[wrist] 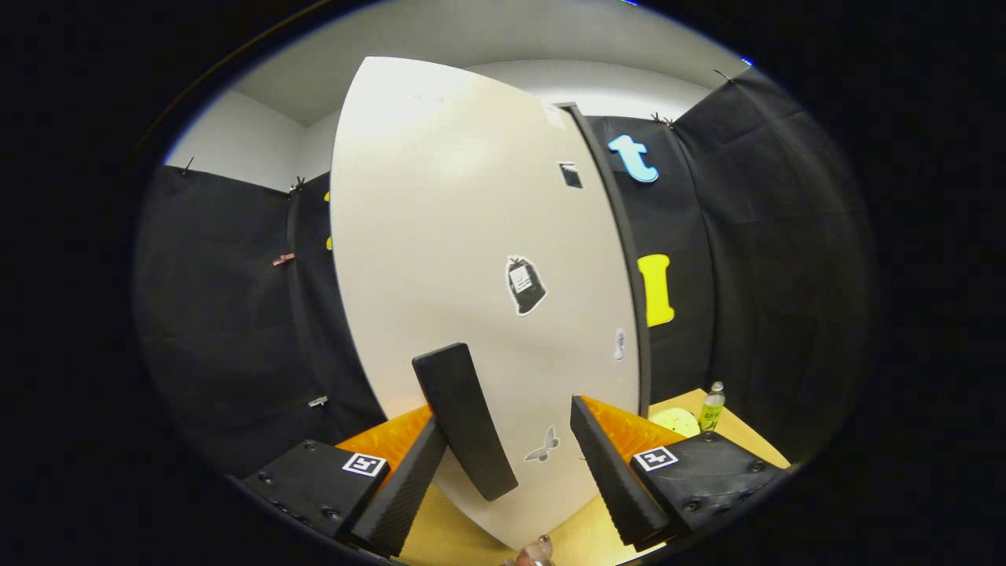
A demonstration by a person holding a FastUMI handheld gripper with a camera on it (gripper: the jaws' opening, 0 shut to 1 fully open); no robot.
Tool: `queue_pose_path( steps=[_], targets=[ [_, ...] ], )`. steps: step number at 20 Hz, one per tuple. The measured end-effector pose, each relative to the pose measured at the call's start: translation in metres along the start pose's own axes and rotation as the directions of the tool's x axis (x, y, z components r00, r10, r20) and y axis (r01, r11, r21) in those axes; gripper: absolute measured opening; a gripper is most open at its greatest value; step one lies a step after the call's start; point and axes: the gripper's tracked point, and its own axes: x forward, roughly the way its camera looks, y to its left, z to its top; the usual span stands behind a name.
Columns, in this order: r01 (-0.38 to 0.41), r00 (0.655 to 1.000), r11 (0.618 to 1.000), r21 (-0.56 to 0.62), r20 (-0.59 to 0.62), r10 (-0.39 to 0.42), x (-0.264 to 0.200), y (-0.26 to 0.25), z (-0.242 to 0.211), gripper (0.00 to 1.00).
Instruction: Open the shoe cabinet door, grab the shoes and put them into the shoe cabinet, then close the shoe cabinet door.
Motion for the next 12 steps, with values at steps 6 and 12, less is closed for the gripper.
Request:
queue_pose_path(
  steps=[6, 12],
  targets=[
    [-0.039, 0.999, 0.998, -0.040, -0.008, 0.039, 0.026, 0.038, -0.012, 1.00],
    [-0.008, 1.000, 0.998, -0.064, 0.004, 0.008, 0.035, 0.043, -0.010, 0.98]
  ],
)
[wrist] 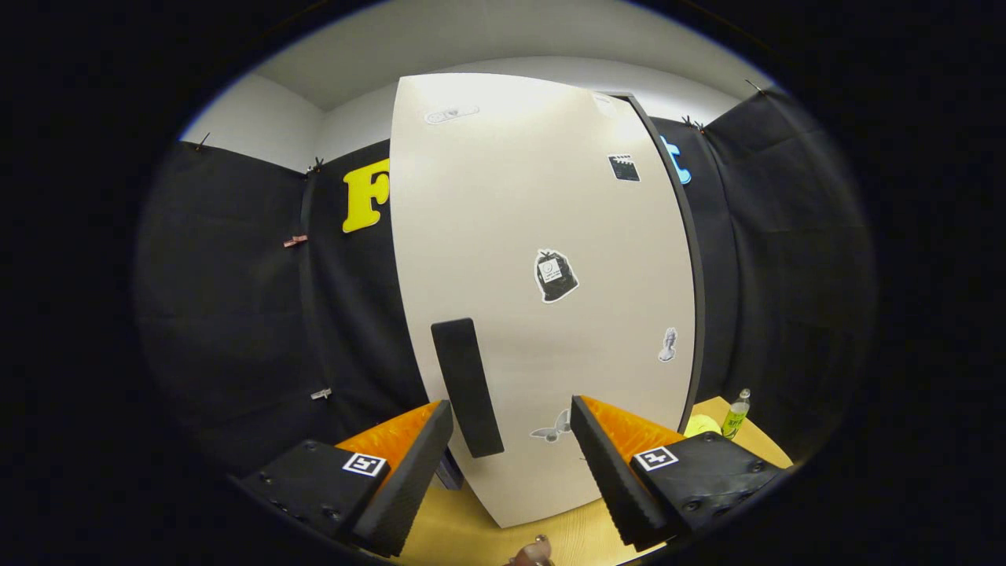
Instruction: Open the shoe cabinet door, grab the shoes and put them into the shoe cabinet, then close the shoe cabinet door.
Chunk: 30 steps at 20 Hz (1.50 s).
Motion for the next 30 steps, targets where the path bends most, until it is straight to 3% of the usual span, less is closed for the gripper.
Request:
queue_pose_path(
  steps=[10, 19, 30],
  targets=[
    [0.043, 0.999, 0.995, -0.089, 0.029, -0.040, -0.006, -0.002, 0.009, 0.98],
    [0.052, 0.998, 0.994, -0.092, 0.034, -0.049, -0.016, -0.005, 0.013, 0.98],
    [0.117, 0.992, 0.989, -0.093, 0.057, -0.112, -0.025, -0.020, 0.017, 0.98]
  ],
)
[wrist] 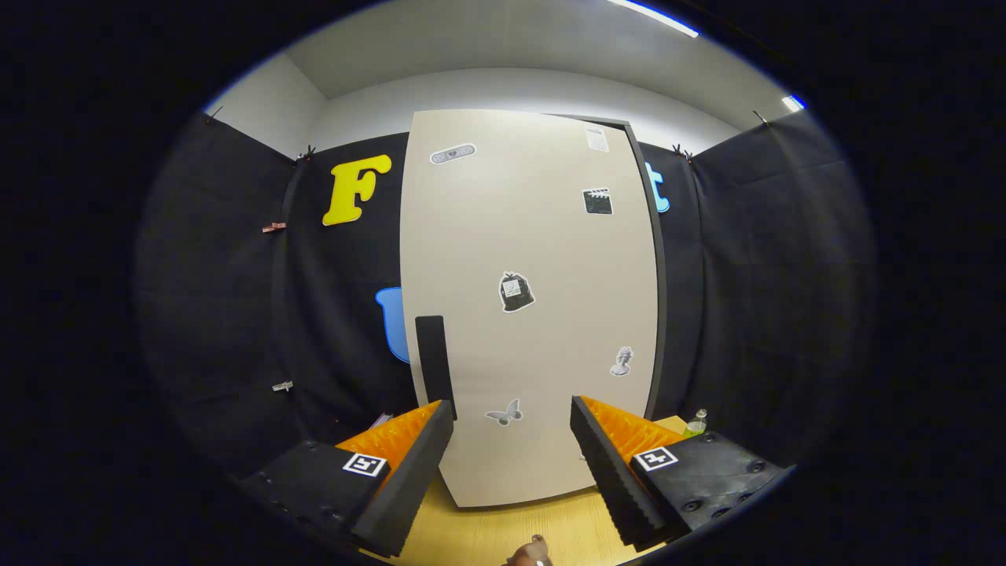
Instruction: Open the shoe cabinet door, grab the shoes and put them into the shoe cabinet, then close the shoe cabinet door.
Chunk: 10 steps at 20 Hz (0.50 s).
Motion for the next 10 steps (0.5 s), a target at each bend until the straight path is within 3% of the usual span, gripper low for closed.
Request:
queue_pose_path(
  steps=[10],
  targets=[
    [0.009, 1.000, 1.000, 0.003, -0.001, -0.009, -0.0003, -0.0037, -0.0002, 0.98]
  ],
)
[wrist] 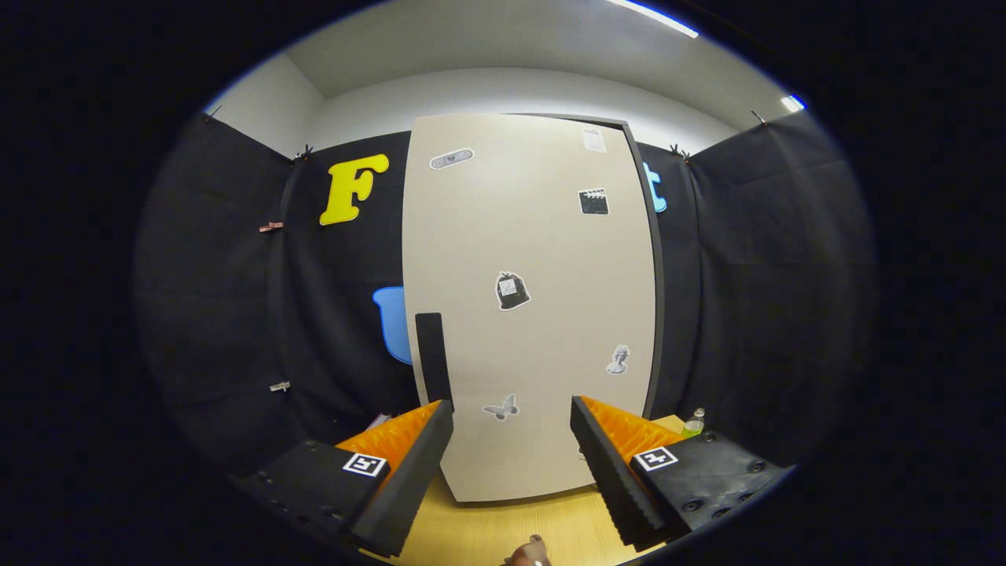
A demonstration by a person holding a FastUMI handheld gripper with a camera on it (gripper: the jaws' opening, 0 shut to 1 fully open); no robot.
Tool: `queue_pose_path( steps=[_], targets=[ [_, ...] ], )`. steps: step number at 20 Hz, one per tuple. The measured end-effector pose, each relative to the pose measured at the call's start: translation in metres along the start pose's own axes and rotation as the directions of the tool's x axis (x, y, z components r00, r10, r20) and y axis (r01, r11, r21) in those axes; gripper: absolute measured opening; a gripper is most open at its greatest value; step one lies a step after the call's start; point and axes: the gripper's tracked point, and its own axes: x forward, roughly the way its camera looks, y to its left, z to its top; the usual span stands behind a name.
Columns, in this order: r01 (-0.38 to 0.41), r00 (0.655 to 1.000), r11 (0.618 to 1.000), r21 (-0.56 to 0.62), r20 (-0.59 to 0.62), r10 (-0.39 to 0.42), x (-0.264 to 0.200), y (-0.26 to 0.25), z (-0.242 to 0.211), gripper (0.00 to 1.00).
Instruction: Open the shoe cabinet door, grab the shoes and put them into the shoe cabinet, then close the shoe cabinet door.
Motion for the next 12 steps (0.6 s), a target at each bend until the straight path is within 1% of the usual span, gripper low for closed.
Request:
queue_pose_path(
  steps=[6, 12],
  targets=[
    [0.014, 1.000, 1.000, 0.026, 0.002, -0.014, 0.000, -0.009, 0.001, 0.98],
    [0.020, 1.000, 1.000, 0.014, 0.000, -0.020, -0.004, -0.012, 0.000, 0.98]
  ],
)
